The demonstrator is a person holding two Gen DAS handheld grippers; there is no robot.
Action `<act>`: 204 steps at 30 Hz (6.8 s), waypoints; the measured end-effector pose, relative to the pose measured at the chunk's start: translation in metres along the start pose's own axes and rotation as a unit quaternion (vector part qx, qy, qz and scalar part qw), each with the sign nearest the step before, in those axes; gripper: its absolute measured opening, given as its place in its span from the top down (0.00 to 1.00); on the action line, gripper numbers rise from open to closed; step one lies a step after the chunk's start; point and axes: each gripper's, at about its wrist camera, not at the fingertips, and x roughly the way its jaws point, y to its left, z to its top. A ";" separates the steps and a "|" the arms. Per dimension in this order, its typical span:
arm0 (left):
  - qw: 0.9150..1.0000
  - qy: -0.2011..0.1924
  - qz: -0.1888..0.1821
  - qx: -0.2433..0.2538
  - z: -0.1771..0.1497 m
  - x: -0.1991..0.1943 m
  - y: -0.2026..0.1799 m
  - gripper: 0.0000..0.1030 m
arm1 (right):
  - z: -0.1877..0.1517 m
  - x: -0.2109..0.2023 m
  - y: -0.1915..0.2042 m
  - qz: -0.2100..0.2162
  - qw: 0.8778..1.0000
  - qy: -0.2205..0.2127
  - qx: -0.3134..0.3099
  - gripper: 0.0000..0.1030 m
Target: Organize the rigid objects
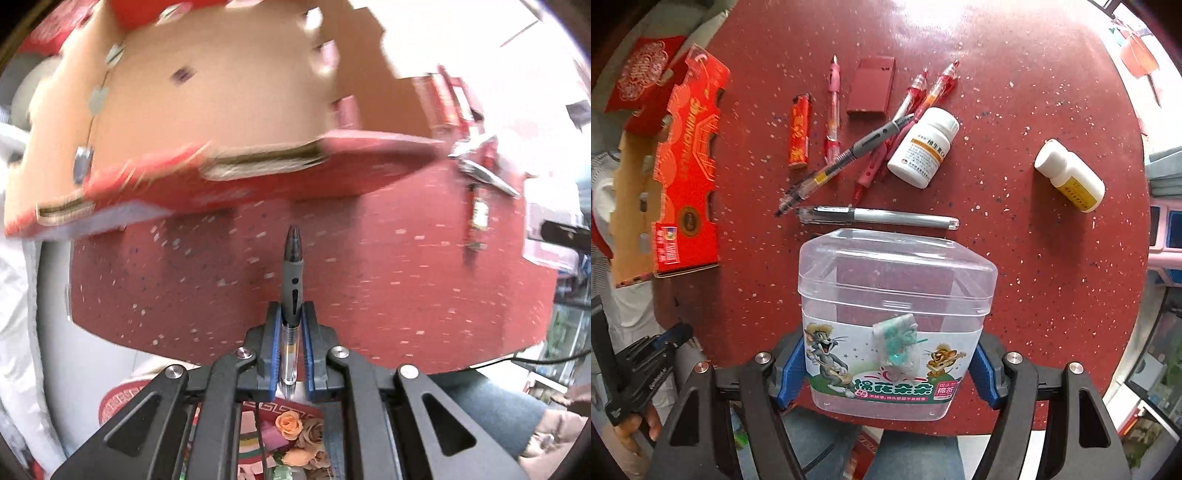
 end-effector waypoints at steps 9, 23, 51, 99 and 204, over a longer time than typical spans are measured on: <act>0.996 -0.036 -0.040 0.071 0.022 -0.035 -0.062 0.89 | 0.003 -0.026 -0.017 0.011 1.000 -0.027 -0.009 0.29; 0.989 -0.110 -0.054 0.080 0.076 -0.095 -0.135 0.89 | 0.019 -0.082 -0.031 0.022 0.995 -0.095 -0.018 0.29; 0.968 -0.238 0.044 -0.063 0.127 -0.203 -0.155 0.89 | 0.067 -0.186 -0.019 0.011 0.968 -0.231 -0.096 0.29; 0.979 -0.122 0.081 -0.145 0.149 -0.112 0.113 0.89 | 0.133 -0.073 0.282 -0.010 0.965 -0.110 -0.237 0.29; 0.997 0.022 0.051 0.062 0.036 0.102 -0.199 0.00 | 0.089 0.034 -0.097 -0.124 0.957 -0.009 -0.264 0.00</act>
